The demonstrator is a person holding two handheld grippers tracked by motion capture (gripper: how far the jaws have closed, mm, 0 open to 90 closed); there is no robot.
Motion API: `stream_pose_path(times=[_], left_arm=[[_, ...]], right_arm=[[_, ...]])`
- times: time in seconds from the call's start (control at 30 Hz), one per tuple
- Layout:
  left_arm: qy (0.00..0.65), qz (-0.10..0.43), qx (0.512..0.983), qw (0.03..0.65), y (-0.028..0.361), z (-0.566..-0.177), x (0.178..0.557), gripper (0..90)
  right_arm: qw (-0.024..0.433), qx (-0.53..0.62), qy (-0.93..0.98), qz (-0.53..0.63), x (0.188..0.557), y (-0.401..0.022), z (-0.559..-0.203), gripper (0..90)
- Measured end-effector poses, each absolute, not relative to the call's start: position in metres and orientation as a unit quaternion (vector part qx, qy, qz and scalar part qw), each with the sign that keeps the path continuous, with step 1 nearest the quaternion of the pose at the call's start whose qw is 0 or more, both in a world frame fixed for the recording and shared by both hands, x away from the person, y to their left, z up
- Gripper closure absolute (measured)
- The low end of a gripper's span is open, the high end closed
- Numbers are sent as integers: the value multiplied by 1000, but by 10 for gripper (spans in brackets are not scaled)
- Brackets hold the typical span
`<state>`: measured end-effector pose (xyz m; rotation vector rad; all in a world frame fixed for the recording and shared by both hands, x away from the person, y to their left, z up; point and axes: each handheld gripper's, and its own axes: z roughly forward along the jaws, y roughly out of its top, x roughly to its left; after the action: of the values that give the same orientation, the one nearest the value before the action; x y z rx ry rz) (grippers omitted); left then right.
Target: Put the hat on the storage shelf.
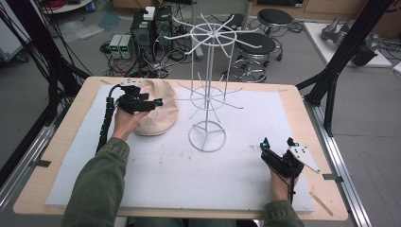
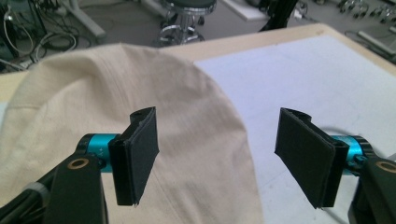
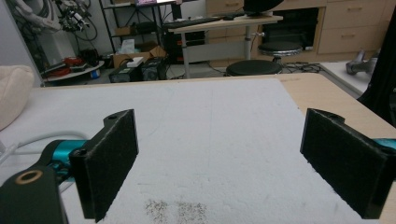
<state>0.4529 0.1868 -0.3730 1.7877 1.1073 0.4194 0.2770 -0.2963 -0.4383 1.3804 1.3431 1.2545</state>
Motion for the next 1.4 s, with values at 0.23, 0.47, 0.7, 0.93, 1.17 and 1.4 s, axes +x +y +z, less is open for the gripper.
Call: stream_pose_path(times=[0.23, 0.47, 0.7, 0.93, 1.17, 1.4], left_arm=[[443, 134, 770, 440, 172, -398, 465, 295], [439, 115, 787, 418, 168, -406, 471, 319], [422, 79, 822, 375, 154, -411, 481, 322], [430, 54, 829, 353, 152, -411, 490, 364], [447, 14, 828, 338, 153, -421, 499, 372], [457, 1, 832, 313, 152, -422, 506, 408]], right_arm=[[416, 544, 537, 492, 278, -296, -438, 102], [417, 540, 542, 491, 278, -294, -438, 102], [420, 538, 543, 490, 279, -295, -438, 102], [416, 538, 545, 490, 280, -295, -439, 102], [416, 538, 545, 491, 280, -295, -438, 102], [415, 535, 547, 491, 279, -294, -438, 102]])
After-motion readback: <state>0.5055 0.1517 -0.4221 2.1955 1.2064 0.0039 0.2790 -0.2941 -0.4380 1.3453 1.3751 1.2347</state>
